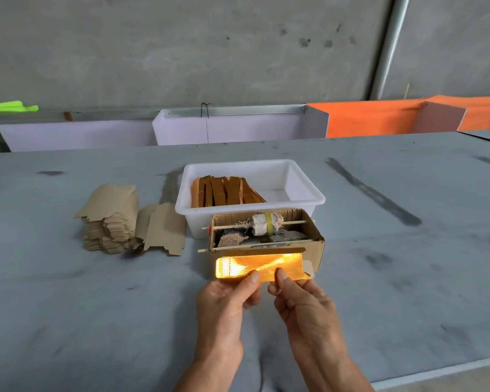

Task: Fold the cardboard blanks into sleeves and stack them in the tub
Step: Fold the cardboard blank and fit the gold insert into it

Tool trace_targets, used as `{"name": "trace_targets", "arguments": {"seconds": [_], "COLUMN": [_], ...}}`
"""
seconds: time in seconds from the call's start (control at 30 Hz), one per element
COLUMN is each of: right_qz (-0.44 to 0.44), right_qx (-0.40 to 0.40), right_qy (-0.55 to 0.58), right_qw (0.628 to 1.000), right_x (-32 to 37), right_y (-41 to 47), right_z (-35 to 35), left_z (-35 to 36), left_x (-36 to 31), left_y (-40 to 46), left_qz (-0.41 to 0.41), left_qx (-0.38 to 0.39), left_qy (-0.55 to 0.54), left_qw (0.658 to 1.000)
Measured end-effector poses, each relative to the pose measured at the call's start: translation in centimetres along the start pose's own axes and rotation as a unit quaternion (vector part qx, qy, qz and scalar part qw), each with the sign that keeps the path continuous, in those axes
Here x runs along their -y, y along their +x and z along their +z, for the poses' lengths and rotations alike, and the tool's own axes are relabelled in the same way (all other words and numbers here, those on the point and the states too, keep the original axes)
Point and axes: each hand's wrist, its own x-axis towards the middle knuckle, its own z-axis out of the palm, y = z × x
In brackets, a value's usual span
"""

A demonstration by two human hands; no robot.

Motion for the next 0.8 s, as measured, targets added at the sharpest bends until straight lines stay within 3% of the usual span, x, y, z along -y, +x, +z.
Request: {"name": "trace_targets", "arguments": {"seconds": [0.13, 0.33, 0.53, 0.67, 0.8], "right_qz": [0.012, 0.009, 0.035, 0.059, 0.070], "right_qx": [-0.004, -0.001, 0.026, 0.039, 0.020], "right_qy": [-0.001, 0.029, 0.095, 0.096, 0.091], "right_qw": [1.000, 1.000, 0.994, 0.993, 0.993], "right_x": [0.3, 0.5, 1.0, 1.2, 1.4], "right_y": [0.2, 0.3, 0.6, 0.5, 0.5], "right_z": [-0.6, -1.1, -1.4, -1.3, -1.7], "left_z": [-0.3, -0.6, -1.2, -1.7, -2.7], "left_x": [0.2, -0.1, -0.1, 0.3, 0.3], "left_y": [0.4, 0.4, 0.6, 1.1, 1.5], "left_qz": [-0.016, -0.041, -0.001, 0.057, 0.043], "left_qx": [-0.029, -0.011, 0.065, 0.143, 0.226], "left_qy": [-0.022, -0.018, -0.044, 0.033, 0.102], "left_qw": [0.999, 0.999, 0.997, 0.988, 0.968]}}
